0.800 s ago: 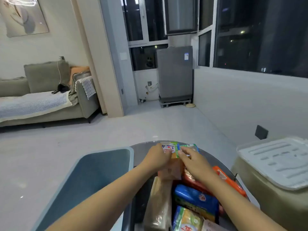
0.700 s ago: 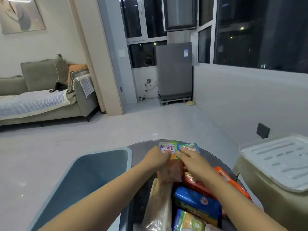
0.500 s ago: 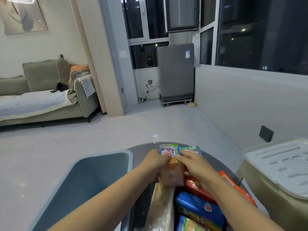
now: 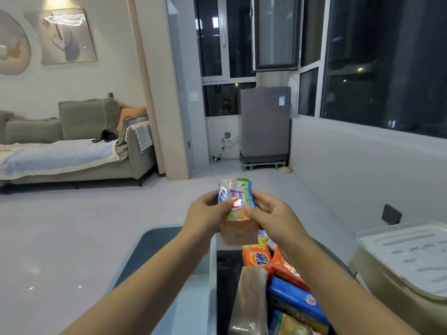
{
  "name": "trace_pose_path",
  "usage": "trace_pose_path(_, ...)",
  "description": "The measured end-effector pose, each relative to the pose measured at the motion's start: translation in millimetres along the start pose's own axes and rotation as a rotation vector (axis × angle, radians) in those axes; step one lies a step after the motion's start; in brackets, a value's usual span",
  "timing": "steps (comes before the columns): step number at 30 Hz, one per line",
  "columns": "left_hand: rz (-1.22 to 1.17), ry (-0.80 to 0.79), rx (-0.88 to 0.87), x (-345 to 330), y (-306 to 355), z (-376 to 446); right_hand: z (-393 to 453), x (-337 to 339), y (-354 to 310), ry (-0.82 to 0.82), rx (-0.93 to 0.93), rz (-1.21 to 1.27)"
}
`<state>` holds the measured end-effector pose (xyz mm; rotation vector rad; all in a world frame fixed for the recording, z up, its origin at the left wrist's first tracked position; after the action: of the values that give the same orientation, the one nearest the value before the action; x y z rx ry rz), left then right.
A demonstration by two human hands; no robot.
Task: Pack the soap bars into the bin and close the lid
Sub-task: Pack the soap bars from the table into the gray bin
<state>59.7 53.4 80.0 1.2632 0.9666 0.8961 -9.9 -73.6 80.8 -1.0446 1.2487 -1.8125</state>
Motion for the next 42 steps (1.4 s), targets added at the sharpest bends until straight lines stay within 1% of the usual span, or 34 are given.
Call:
trace_pose_path(4, -0.034, 0.06, 0.031, 41, 7, -16, -9, -36, -10, -0.047, -0.01, 0.033)
trace_pose_path(7, -0.023, 0.117, 0.082, 71, -2, -28, -16, -66, -4, -0.127, -0.051, 0.061)
trace_pose_path(11, -0.083, 0.124, 0.16, 98, -20, -40, -19, -94, -1, -0.195, -0.088, 0.032)
trace_pose_path(14, -0.124, 0.135, 0.194, 113, -33, -42, -16, -110, -6, -0.24, -0.092, -0.059)
trace_pose_path(17, -0.128, 0.145, 0.19, 124, -40, -41, -14, -126, -1, -0.302, -0.119, -0.168)
trace_pose_path(19, -0.105, 0.153, 0.205, 130, -48, -39, -12, -134, 12, -0.325, -0.17, -0.259)
trace_pose_path(22, -0.055, 0.171, 0.279, 136, -71, -37, -9, -146, 31, -0.36, -0.242, -0.419)
trace_pose_path(25, 0.017, 0.174, 0.364, 141, -95, -35, -4, -159, 44, -0.371, -0.317, -0.447)
trace_pose_path(28, 0.08, 0.211, 0.435, 146, -112, -31, -1, -169, 55, -0.423, -0.432, -0.54)
trace_pose_path(33, 0.245, 0.238, 0.476, 153, -132, -23, -9, -182, 80, -0.471, -0.669, -0.414)
trace_pose_path(36, 0.352, 0.247, 0.466, 157, -138, -18, -15, -194, 93, -0.529, -0.766, -0.332)
trace_pose_path(39, 0.4, 0.243, 0.467, 158, -142, -16, -12, -194, 98, -0.531, -0.79, -0.319)
trace_pose_path(42, 0.415, 0.212, 0.49, 155, -145, -18, -17, -195, 93, -0.557, -0.762, -0.324)
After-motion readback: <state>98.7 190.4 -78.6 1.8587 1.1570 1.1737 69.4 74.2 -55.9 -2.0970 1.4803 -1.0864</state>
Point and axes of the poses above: each hand's wrist, its own z-axis towards the middle knuckle, its own x-axis out of the back of the hand, y = z × x, the point moved 9 cm from there along z, towards the middle knuckle, and after that the axes turned 6 degrees about -z, right-handed, at the moved point
